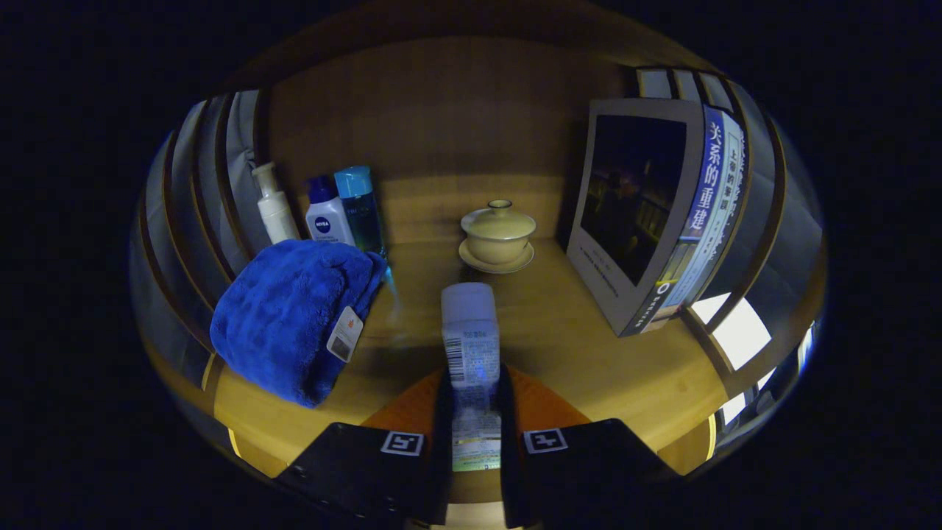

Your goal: Pull open the drawer, take out the items inside it, and place them on the countertop above the cabinet.

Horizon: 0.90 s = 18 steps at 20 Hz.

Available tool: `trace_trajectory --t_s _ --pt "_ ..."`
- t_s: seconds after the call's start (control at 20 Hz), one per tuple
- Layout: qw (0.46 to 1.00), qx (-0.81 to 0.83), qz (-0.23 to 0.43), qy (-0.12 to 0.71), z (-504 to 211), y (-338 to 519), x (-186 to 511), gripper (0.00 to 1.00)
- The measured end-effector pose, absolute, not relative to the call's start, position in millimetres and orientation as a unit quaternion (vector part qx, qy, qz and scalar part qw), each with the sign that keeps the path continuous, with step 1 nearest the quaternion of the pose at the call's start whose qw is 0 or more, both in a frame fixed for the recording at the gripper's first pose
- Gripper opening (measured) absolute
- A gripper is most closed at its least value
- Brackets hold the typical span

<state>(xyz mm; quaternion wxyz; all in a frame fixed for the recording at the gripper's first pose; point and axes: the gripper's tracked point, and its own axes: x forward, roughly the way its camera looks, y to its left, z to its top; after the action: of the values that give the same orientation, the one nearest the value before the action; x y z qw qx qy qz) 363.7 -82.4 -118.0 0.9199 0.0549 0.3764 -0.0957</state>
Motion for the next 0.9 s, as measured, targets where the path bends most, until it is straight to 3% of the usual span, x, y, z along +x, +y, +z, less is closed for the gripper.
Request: trace_trajectory --t_s 0.15,0.55,0.8,0.9 --pt "0.925 0.041 -0.083 0.37 -123 -82 368 0.41" --pt "0.926 0.037 -0.062 0.371 -124 -76 359 0.76" --pt "0.964 0.021 -0.064 0.258 -61 -75 356 0.97" --pt "0.976 0.03 -0.08 0.201 -18 -76 346 0.97"
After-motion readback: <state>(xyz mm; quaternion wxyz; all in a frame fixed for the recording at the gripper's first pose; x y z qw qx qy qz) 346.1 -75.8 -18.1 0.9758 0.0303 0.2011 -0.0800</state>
